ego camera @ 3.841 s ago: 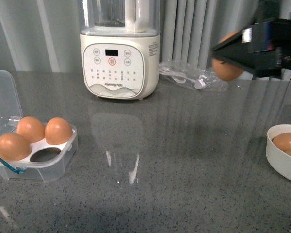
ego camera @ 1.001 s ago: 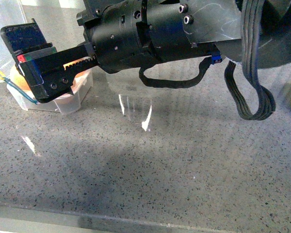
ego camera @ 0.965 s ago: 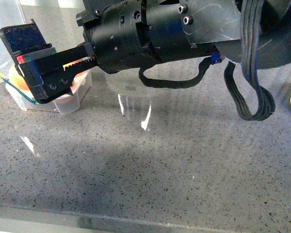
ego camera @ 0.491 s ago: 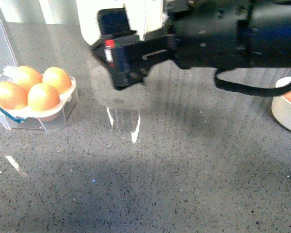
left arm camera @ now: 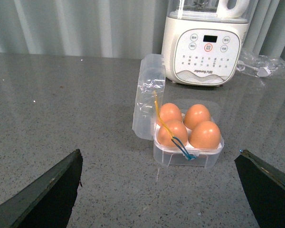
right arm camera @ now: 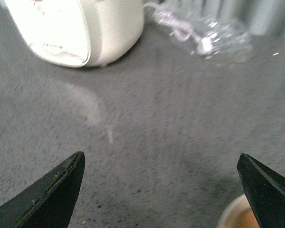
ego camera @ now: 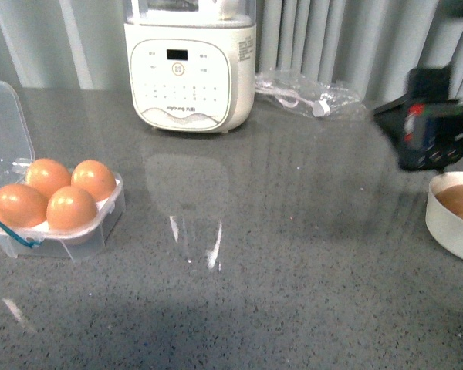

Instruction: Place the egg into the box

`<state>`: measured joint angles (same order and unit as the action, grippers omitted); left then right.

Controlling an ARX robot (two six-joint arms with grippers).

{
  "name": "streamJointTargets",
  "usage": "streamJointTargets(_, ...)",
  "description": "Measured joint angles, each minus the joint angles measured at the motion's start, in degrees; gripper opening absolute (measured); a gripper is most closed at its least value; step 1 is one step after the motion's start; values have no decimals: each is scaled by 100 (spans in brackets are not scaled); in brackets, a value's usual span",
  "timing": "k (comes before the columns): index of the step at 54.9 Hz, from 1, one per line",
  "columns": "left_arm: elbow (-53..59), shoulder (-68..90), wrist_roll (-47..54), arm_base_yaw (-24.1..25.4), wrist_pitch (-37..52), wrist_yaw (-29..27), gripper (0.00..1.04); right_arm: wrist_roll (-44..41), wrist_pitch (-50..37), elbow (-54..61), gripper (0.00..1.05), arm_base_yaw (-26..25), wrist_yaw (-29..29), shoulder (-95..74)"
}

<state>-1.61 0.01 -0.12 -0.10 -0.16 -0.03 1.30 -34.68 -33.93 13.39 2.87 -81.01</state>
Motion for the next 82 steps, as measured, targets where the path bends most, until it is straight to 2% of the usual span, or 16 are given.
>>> streamJointTargets(3,0,0,0,0,0,0,98,-50,-533,282,88,-111,-745,431)
streamJointTargets(6,0,0,2,0,0,4,98,-70,-608,540,80,-267,-1056,914)
streamJointTargets(12,0,0,0,0,0,-15,98,-92,-619,1174,61,-562,-1080,1836)
streamJointTargets(23,0,0,0,0,0,-2,98,-109,-651,1880,30,-748,-857,2358)
streamJointTargets(27,0,0,0,0,0,-2,98,-114,-649,2140,13,-809,-758,2662)
streamJointTargets(31,0,0,2,0,0,2,98,-116,-632,2249,3,-857,-728,2830)
streamJointTargets(33,0,0,0,0,0,2,98,-122,-608,2315,3,-892,-713,2918)
streamJointTargets(36,0,0,0,0,0,2,98,-129,-531,2461,3,-1158,-356,3112)
streamJointTargets(41,0,0,0,0,0,-7,98,-129,-426,2612,3,-1305,-321,3366)
streamJointTargets(62,0,0,2,0,0,0,98,-127,479,3145,3,-1325,-297,4809)
streamJointTargets(67,0,0,0,0,0,0,98,-129,356,3373,3,-1325,-295,4955)
streamJointTargets(82,0,0,2,0,0,0,98,-129,1281,3375,3,-1325,-295,5910)
